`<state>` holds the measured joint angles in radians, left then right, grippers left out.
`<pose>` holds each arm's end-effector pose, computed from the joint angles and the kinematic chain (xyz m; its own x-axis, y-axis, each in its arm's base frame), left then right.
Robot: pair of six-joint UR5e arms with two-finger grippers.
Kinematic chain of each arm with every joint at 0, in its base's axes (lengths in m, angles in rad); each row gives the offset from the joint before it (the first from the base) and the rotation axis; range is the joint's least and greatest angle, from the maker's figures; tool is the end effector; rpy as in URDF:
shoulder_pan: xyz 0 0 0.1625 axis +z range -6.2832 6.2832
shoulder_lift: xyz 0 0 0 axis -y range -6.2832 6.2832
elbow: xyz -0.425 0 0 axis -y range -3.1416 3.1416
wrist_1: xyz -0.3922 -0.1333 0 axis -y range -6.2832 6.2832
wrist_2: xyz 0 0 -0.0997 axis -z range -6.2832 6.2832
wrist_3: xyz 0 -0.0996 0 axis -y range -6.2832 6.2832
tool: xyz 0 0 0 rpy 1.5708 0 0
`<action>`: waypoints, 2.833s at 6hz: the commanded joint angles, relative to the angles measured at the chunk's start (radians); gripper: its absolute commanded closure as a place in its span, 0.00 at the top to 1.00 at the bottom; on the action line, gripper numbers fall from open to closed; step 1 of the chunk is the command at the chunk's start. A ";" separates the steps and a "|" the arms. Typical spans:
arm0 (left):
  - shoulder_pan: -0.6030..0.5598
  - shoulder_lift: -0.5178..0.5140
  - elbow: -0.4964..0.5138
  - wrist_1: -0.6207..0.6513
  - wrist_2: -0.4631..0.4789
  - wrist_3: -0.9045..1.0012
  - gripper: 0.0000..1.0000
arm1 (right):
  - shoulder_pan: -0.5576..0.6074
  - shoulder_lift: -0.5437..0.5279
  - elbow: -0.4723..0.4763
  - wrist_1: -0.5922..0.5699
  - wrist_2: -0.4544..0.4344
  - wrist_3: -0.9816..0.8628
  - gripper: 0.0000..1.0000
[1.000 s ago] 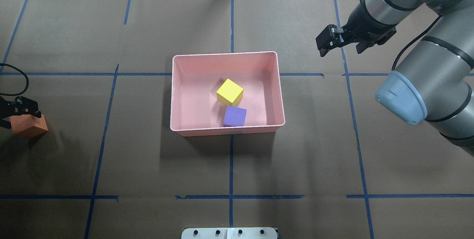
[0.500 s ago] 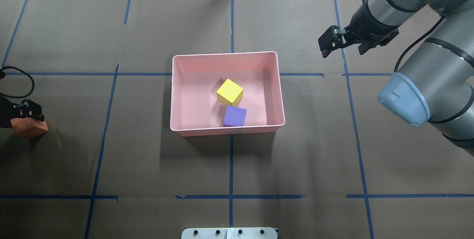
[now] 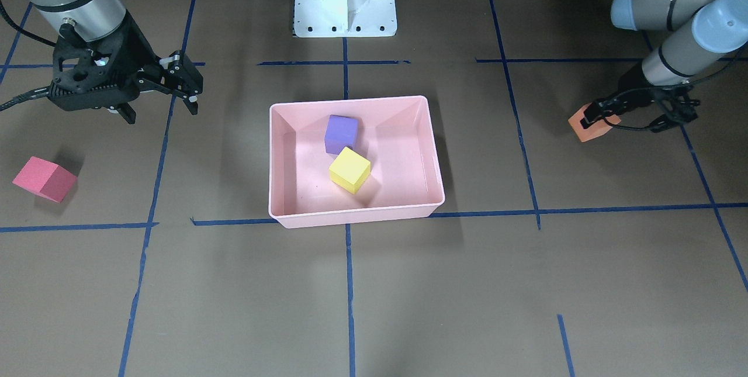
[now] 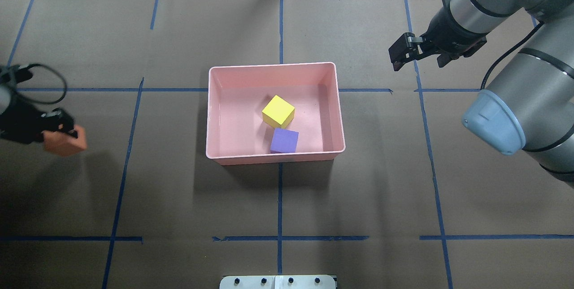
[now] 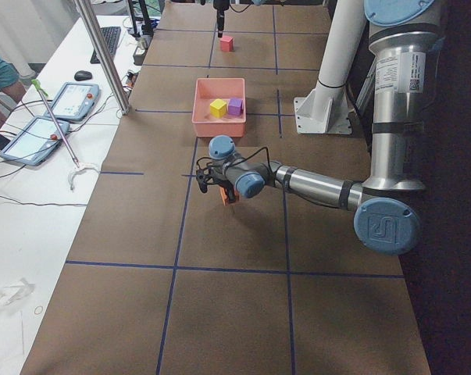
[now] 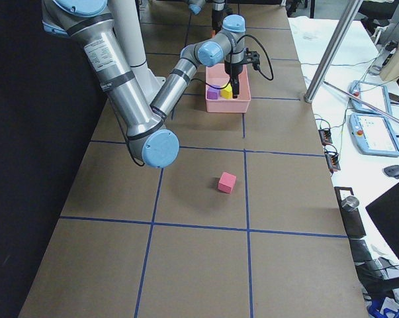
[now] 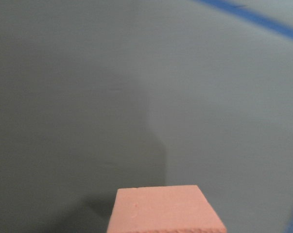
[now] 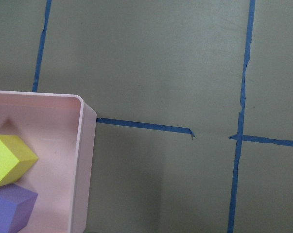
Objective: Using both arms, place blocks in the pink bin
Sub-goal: 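Grasp the orange cube with the left gripper while the right gripper withdraws, then carry the orange cube with the left gripper into the pink bin and release, then lower the right gripper onto the pink cube and close it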
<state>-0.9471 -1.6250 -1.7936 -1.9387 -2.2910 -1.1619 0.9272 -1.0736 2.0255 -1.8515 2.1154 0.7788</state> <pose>0.2517 -0.4656 0.4795 0.5788 -0.2927 -0.7611 0.1618 0.9560 -0.2446 -0.2715 -0.4980 0.2213 0.6795 -0.1088 0.7256 -0.0103 0.9874 0.1577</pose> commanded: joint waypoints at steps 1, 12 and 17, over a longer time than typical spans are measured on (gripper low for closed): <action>0.010 -0.350 -0.046 0.348 0.002 0.005 0.12 | 0.019 -0.020 0.001 0.000 0.002 -0.060 1.00; 0.152 -0.725 0.062 0.425 0.170 0.004 1.00 | 0.309 -0.474 -0.182 0.424 0.129 0.016 0.97; 0.154 -0.722 0.049 0.425 0.176 0.005 1.00 | 0.139 -0.476 -0.392 0.725 0.023 0.255 0.98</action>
<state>-0.7935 -2.3471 -1.7439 -1.5140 -2.1156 -1.1567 1.0851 -1.5473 1.6508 -1.1326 2.1606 1.0328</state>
